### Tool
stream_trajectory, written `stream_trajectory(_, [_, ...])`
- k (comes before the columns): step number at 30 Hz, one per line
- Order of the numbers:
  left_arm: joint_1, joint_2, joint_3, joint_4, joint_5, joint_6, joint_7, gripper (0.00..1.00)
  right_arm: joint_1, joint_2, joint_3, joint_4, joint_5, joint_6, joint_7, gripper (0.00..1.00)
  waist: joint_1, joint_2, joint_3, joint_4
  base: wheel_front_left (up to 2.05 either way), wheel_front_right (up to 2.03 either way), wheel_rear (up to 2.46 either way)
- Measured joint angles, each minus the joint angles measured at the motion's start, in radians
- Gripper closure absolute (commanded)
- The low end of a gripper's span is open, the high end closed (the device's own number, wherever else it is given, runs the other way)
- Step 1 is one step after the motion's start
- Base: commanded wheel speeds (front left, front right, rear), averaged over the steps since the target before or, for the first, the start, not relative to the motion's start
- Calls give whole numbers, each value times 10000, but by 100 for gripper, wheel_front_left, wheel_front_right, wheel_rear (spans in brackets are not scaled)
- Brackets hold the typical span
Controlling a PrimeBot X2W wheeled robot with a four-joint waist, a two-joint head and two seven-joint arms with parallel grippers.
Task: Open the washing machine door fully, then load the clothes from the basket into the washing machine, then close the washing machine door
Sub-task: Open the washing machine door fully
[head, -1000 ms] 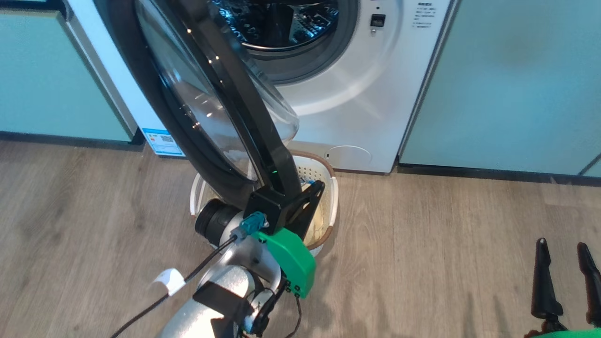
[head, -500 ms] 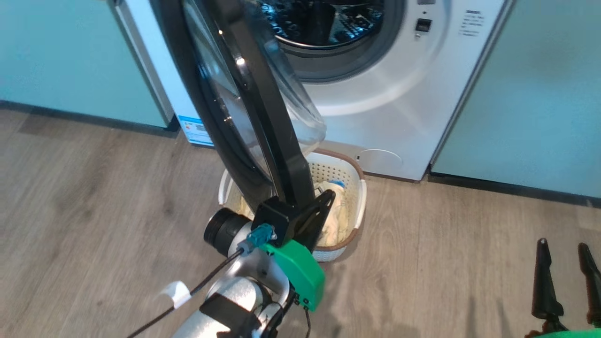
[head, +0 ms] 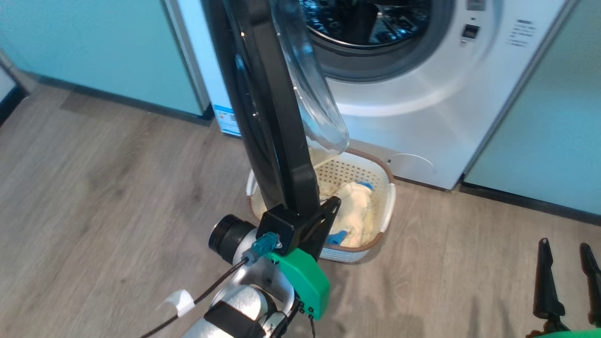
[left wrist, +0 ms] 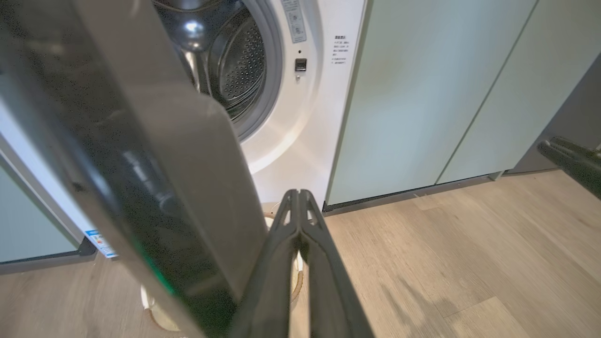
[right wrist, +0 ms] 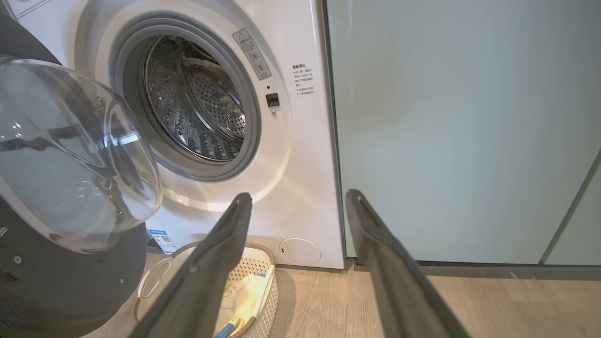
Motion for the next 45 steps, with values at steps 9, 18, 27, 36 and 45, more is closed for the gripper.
stream_trajectory(9, [87,27,-84,-125,2,176,-12,100,-1,0,-13,-2,-35,0,0,0,0,0,54,855,0,0,0])
stream_trajectory(18, [334,38,-219,-242,4,454,-132,100,-5,0,-44,-6,-178,0,0,0,0,0,132,1828,0,0,0])
stream_trajectory(27, [558,203,59,-217,8,780,-433,100,-8,0,-35,-12,-278,0,0,0,0,0,133,2557,0,0,0])
stream_trajectory(36, [912,639,537,-232,12,1126,-541,100,-5,0,-4,-6,-366,0,0,0,0,0,-4,2743,0,0,0])
stream_trajectory(45, [1193,1097,1478,-79,-107,1611,-857,100,8,0,19,0,-366,0,0,0,0,0,-142,2537,0,0,0])
